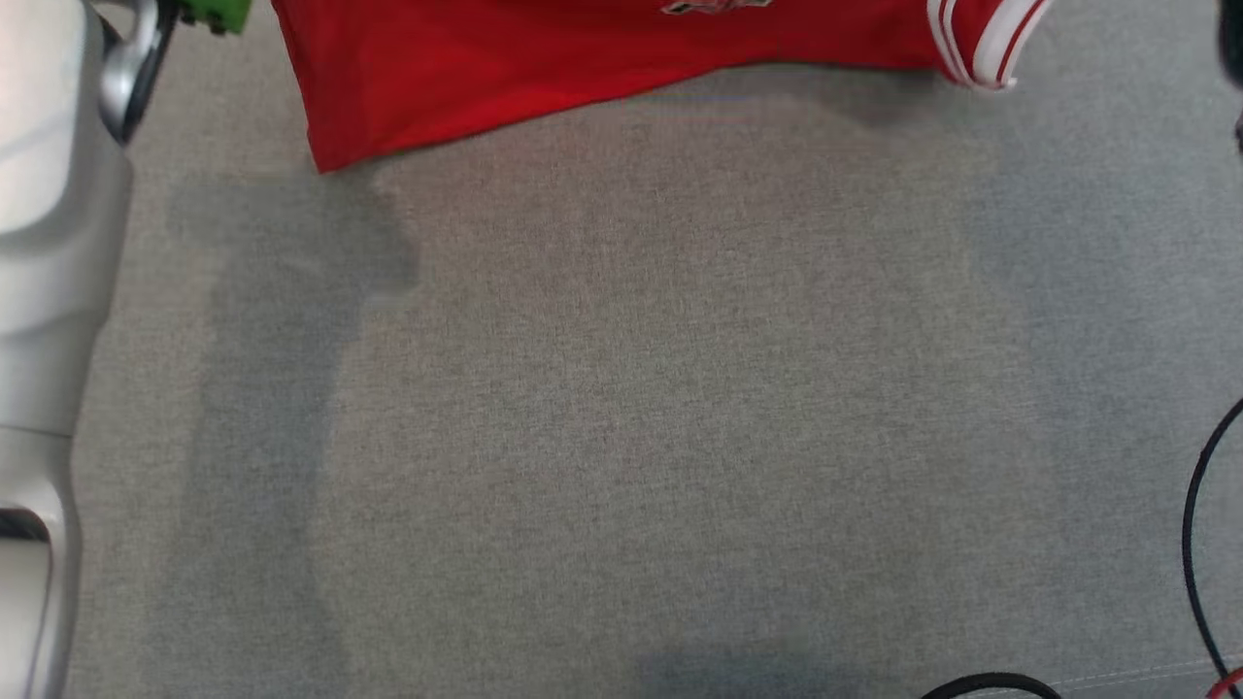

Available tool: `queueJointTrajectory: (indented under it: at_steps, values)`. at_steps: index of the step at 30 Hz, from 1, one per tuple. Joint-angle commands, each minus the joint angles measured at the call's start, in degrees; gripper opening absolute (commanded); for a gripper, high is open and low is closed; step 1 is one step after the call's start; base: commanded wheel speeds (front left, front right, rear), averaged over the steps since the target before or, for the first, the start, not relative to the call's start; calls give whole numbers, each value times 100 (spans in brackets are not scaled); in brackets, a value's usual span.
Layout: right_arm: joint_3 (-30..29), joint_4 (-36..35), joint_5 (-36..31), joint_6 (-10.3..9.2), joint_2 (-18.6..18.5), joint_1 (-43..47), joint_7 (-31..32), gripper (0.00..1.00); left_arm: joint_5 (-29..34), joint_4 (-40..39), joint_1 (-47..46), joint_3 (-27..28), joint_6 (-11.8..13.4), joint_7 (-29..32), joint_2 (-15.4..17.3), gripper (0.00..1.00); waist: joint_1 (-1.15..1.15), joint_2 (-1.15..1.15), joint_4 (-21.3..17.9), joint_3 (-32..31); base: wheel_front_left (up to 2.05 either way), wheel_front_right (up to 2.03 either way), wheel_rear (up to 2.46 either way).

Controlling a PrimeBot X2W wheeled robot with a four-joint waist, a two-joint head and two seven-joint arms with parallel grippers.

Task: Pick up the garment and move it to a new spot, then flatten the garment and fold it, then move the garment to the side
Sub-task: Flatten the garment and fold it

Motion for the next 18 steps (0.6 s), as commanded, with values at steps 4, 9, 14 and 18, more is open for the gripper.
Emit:
queueJointTrajectory:
  at_steps: [4,9,14,18]
  values:
    - [-100,472,-393,-9,-129,-1349,-15,0,302,320,-1275,-122,24,-44,154,0,0,0,33,1339,0,0,0]
    - [-168,641,-863,-9,-159,-2467,-19,0,595,354,-2298,-116,361,-174,122,0,0,0,39,1403,0,0,0]
    - [-551,563,-1045,-8,-90,-2839,-19,0,642,-29,-2432,-51,389,-164,154,0,0,0,-22,1429,0,0,0]
    - [-667,522,-967,-8,-61,-2394,-20,0,418,-45,-1805,110,349,-166,190,0,0,0,-60,1475,0,0,0]
